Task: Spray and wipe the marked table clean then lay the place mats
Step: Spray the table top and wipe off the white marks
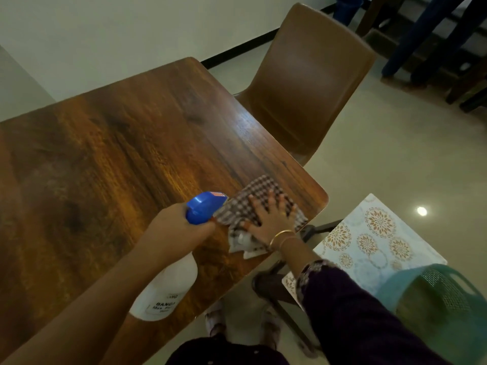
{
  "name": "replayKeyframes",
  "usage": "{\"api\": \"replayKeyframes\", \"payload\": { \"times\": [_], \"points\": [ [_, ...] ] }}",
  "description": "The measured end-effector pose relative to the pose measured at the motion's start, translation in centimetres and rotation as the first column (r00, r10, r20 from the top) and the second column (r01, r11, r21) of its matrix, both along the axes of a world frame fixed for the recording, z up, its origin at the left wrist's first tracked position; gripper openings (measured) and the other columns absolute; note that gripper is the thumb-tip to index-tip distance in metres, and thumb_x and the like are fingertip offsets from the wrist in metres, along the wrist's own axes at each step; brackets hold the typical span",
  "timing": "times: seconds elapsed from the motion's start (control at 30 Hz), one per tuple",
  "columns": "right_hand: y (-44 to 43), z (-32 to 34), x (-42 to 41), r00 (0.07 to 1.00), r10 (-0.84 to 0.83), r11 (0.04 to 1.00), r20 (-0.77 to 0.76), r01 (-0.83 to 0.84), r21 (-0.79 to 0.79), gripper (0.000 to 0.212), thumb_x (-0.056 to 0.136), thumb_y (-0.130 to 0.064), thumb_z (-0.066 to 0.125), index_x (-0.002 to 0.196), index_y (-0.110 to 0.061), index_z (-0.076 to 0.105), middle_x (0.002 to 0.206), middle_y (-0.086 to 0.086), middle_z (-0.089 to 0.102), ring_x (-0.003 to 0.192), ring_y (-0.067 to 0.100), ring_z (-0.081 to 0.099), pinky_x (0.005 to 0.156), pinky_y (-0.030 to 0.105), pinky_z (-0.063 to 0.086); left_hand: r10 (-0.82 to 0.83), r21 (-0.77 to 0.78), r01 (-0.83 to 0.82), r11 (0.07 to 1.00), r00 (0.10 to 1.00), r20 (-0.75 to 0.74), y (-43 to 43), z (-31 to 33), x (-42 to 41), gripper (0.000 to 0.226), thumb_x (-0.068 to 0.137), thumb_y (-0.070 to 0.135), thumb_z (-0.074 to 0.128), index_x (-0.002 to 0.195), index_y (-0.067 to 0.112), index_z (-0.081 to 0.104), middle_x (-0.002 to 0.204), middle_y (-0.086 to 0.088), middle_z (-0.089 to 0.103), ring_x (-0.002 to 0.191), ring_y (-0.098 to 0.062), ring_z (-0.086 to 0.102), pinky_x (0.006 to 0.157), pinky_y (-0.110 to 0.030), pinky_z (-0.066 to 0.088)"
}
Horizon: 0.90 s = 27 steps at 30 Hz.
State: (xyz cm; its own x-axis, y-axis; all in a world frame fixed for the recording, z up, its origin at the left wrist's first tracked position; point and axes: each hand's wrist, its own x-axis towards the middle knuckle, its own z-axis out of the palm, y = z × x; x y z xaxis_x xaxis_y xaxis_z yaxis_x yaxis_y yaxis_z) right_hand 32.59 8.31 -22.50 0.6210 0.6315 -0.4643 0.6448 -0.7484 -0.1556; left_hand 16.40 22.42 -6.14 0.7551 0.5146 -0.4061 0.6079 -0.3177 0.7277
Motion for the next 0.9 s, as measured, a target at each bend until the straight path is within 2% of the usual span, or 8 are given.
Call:
{"api": "replayKeyframes", "payload": {
  "times": [0.2,0.37,0.43,0.53,0.6,0.7,0.83,0.9],
  "points": [
    [-2.9,-0.8,-0.4,0.996,-0.088,0.994,0.024,0.089,-0.056,0.071,0.091,-0.063,0.032,0.149,-0.039,-0.002,0.155,0.016,-0.021,0.142,0.042,-0.017,0.113,0.06,-0.009,0.075,0.029,-0.075,0.997,0.997,0.019,-2.1,0.3,0.1,0.022,0.082,0.012,0.062,0.065,0.011,0.048,0.051,0.0,0.043,0.05,-0.01,0.044,0.051,-0.019,0.037],
    [-2.4,-0.6,-10.8,0.927,0.375,0.907,0.015,-0.37,0.2,0.084,0.064,-0.071,0.056,0.136,-0.029,0.048,0.146,0.007,0.039,0.13,0.034,0.043,0.102,0.062,0.035,0.15,0.037,-0.15,0.988,0.989,0.005,-2.6,0.9,0.4,0.028,0.08,0.016,0.063,0.058,0.013,0.045,0.044,0.005,0.041,0.047,-0.008,0.042,0.049,-0.02,0.036],
    [-1.9,-0.5,-12.3,0.848,0.529,0.838,-0.019,-0.519,0.167,0.089,0.054,-0.075,0.059,0.131,-0.031,0.054,0.14,0.001,0.049,0.125,0.029,0.05,0.099,0.055,0.043,0.171,0.054,-0.171,0.984,0.985,0.01,-2.9,1.2,1.1,0.029,0.079,0.014,0.063,0.057,0.013,0.044,0.044,0.005,0.039,0.046,-0.008,0.04,0.049,-0.02,0.035],
    [-1.2,-0.3,-7.8,0.864,0.499,0.842,0.062,-0.501,0.201,0.09,0.064,-0.069,0.059,0.142,-0.027,0.038,0.151,0.005,0.033,0.14,0.032,0.026,0.112,0.059,0.021,0.174,0.058,-0.175,0.983,0.985,0.011,-3.2,1.4,1.8,0.027,0.08,0.015,0.063,0.06,0.012,0.046,0.049,0.001,0.041,0.048,-0.01,0.041,0.05,-0.021,0.035],
    [-2.0,0.5,-2.6,0.963,0.254,0.951,0.087,-0.265,0.16,0.083,0.079,-0.054,0.057,0.148,-0.021,0.024,0.158,0.008,0.012,0.145,0.033,0.006,0.116,0.056,0.006,0.153,0.054,-0.154,0.987,0.988,0.008,-3.5,1.3,2.1,0.022,0.082,0.014,0.063,0.065,0.01,0.048,0.051,0.0,0.042,0.049,-0.011,0.042,0.051,-0.022,0.038],
    [-4.9,0.2,2.7,0.998,-0.007,0.987,0.062,-0.004,0.162,0.069,0.09,-0.033,0.05,0.148,-0.011,0.023,0.157,0.012,0.013,0.145,0.032,0.008,0.117,0.048,0.008,0.14,0.046,-0.141,0.989,0.99,0.007,-4.4,0.7,2.0,0.019,0.082,0.015,0.063,0.069,0.009,0.049,0.052,0.0,0.042,0.048,-0.011,0.042,0.052,-0.022,0.039],
    [-6.2,-0.2,1.0,0.92,0.389,0.911,-0.038,-0.378,0.163,0.082,0.083,-0.049,0.058,0.149,-0.014,0.024,0.157,0.011,0.016,0.145,0.033,0.01,0.117,0.048,0.003,0.133,0.033,-0.133,0.991,0.991,-0.006,-6.7,0.1,2.5,0.026,0.081,0.013,0.063,0.063,0.014,0.045,0.049,0.003,0.04,0.045,-0.007,0.039,0.05,-0.019,0.036],
    [-6.7,-0.2,1.9,0.93,0.364,0.924,-0.042,-0.355,0.143,0.075,0.088,-0.047,0.047,0.15,-0.016,0.019,0.159,0.01,0.009,0.146,0.032,0.004,0.117,0.047,-0.001,0.122,0.033,-0.122,0.992,0.993,-0.002,-7.8,0.0,3.0,0.025,0.081,0.012,0.064,0.064,0.015,0.046,0.049,0.004,0.04,0.044,-0.005,0.039,0.049,-0.017,0.035]
  ]
}}
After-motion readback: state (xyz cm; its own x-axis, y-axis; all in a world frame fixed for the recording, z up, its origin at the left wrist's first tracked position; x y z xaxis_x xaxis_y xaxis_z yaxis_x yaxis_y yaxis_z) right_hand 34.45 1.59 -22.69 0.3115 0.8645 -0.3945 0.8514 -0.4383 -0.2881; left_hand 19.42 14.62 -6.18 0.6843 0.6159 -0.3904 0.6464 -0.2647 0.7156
